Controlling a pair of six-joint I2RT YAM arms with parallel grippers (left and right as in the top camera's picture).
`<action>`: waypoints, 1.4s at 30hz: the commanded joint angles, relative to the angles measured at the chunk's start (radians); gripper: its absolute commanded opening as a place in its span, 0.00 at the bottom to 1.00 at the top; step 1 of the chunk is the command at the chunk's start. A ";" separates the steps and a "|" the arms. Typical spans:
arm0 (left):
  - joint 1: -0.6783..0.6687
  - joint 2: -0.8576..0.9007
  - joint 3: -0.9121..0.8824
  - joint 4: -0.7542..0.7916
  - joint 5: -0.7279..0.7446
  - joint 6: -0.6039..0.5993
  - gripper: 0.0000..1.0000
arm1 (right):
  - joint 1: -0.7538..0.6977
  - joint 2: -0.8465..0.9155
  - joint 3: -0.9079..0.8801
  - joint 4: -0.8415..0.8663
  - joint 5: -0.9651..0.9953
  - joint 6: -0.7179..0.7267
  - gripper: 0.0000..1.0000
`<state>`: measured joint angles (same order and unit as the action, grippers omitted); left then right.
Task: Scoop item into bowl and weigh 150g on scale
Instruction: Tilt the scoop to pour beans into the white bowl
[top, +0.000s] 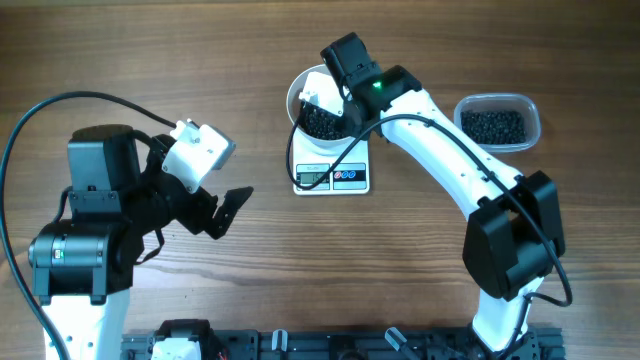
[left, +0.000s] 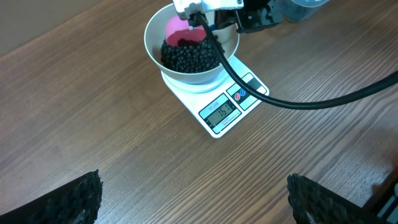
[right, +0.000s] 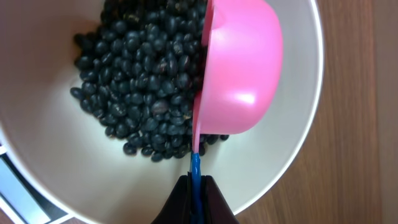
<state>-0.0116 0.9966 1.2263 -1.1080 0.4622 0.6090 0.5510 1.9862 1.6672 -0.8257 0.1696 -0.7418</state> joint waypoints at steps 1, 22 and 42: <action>0.005 0.001 0.018 -0.001 0.016 0.016 1.00 | 0.000 0.019 0.014 -0.038 -0.021 0.016 0.04; 0.005 0.001 0.018 -0.001 0.016 0.016 1.00 | -0.109 -0.012 0.016 -0.085 -0.487 0.341 0.04; 0.005 0.001 0.018 -0.001 0.016 0.015 1.00 | -0.236 -0.041 0.016 0.006 -0.879 0.649 0.04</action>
<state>-0.0116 0.9966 1.2263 -1.1080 0.4625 0.6090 0.3180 1.9858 1.6672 -0.8524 -0.6693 -0.1589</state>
